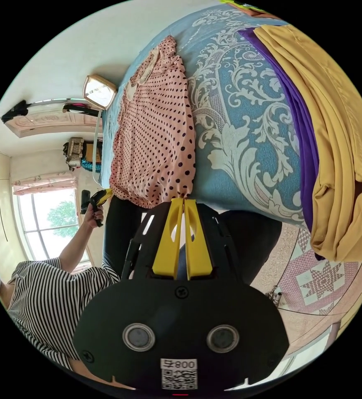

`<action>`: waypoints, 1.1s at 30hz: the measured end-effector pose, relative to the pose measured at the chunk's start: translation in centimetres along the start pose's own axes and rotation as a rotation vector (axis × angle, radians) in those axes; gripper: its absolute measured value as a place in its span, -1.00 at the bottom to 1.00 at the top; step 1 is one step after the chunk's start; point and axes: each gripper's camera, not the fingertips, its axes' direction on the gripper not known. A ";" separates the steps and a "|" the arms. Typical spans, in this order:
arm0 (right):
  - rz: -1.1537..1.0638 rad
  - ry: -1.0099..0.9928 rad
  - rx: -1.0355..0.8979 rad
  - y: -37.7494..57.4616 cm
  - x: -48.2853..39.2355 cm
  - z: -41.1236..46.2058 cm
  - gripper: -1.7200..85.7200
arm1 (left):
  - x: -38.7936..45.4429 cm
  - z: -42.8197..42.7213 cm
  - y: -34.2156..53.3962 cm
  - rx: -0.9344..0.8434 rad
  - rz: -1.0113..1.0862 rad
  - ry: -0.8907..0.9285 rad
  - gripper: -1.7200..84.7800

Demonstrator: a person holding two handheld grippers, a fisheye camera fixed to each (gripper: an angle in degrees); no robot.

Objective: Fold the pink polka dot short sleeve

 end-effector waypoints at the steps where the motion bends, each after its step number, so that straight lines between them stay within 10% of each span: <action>1: -0.006 0.000 0.007 0.4 -0.1 -0.5 -0.95 | -0.1 -0.3 0.4 0.004 0.004 0.005 -0.92; 33: -0.183 -0.258 0.181 13.5 -1.1 -12.8 -0.96 | -4.2 -6.5 11.1 0.116 0.086 0.253 -0.93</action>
